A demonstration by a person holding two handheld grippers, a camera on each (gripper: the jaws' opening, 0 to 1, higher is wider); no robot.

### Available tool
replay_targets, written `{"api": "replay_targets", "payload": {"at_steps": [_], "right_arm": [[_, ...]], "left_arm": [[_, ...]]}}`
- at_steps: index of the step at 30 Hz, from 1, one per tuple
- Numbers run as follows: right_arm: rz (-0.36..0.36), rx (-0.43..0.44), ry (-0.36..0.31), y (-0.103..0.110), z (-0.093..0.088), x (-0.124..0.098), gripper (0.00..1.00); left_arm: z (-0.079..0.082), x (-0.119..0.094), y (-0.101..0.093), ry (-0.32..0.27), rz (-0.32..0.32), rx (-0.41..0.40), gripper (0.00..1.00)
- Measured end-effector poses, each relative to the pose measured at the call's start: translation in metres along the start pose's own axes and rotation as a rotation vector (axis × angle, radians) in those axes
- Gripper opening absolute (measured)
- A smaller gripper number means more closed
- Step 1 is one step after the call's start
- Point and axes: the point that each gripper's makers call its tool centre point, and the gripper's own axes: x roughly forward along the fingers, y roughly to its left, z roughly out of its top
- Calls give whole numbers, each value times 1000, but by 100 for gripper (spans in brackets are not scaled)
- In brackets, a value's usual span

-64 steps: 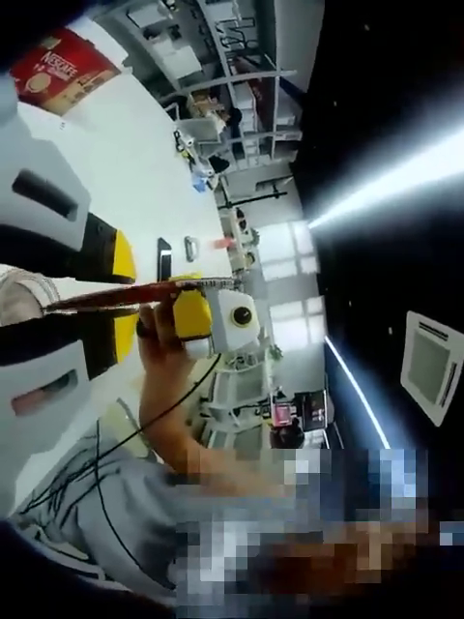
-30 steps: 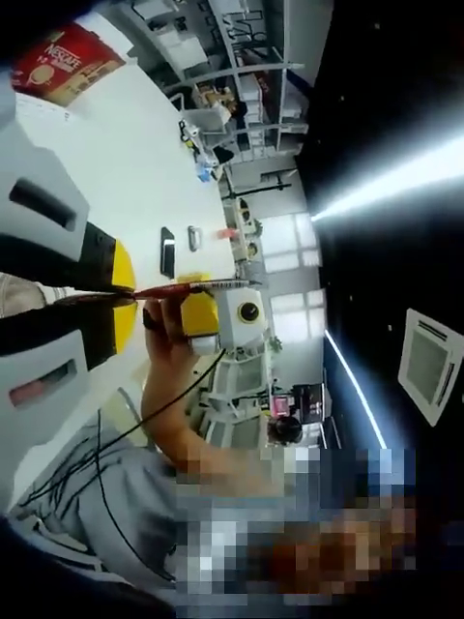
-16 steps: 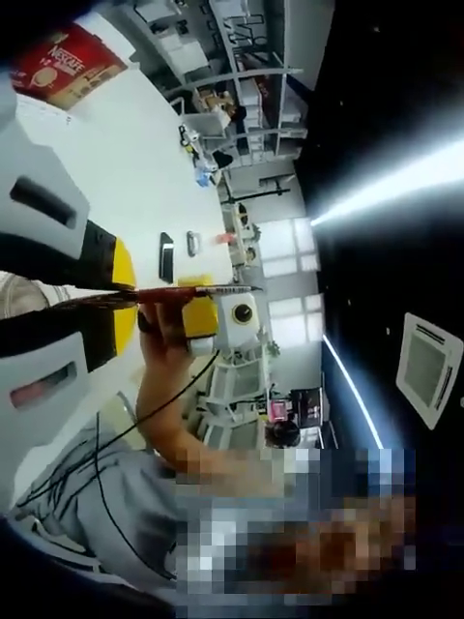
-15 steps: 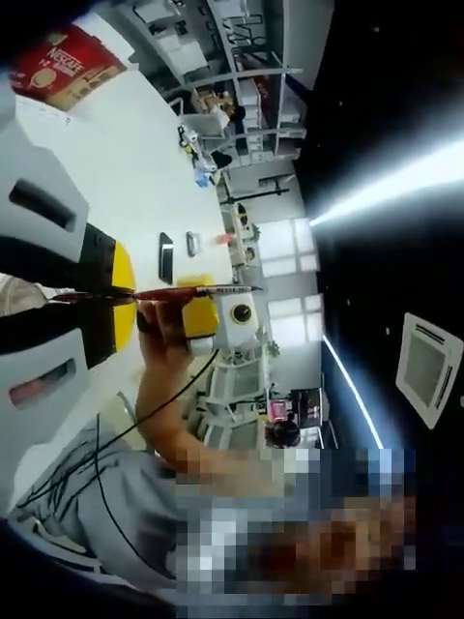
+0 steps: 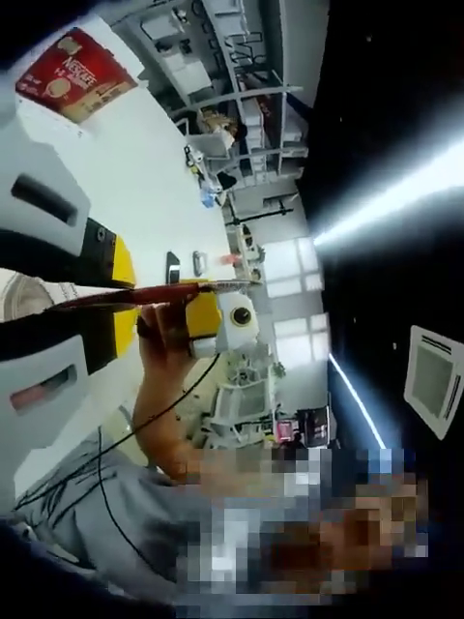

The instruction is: Tear open the coffee pouch, take out the coffee, and pour the coffee from the pouch into the cup

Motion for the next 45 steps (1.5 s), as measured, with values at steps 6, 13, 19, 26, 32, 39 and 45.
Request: {"api": "replay_targets", "payload": {"at_steps": [6, 13, 19, 26, 32, 39, 45], "right_arm": [[56, -12, -17, 5, 5, 4, 3], [118, -32, -27, 11, 14, 8, 3], [126, -1, -44, 3, 13, 9, 4], [115, 6, -74, -1, 14, 5, 16], [103, 13, -79, -2, 12, -1, 16], [48, 20, -69, -8, -1, -19, 16], [20, 42, -101, -11, -2, -35, 16]], "left_arm": [[5, -7, 2, -40, 58, -33, 10], [13, -10, 6, -143, 99, -96, 5], [16, -16, 9, -183, 210, -131, 4], [18, -33, 15, -233, 375, -185, 4], [16, -48, 11, -235, 489, -184, 4], [10, -88, 7, -246, 627, -225, 4], [-5, -121, 13, -230, 736, -261, 4]]}}
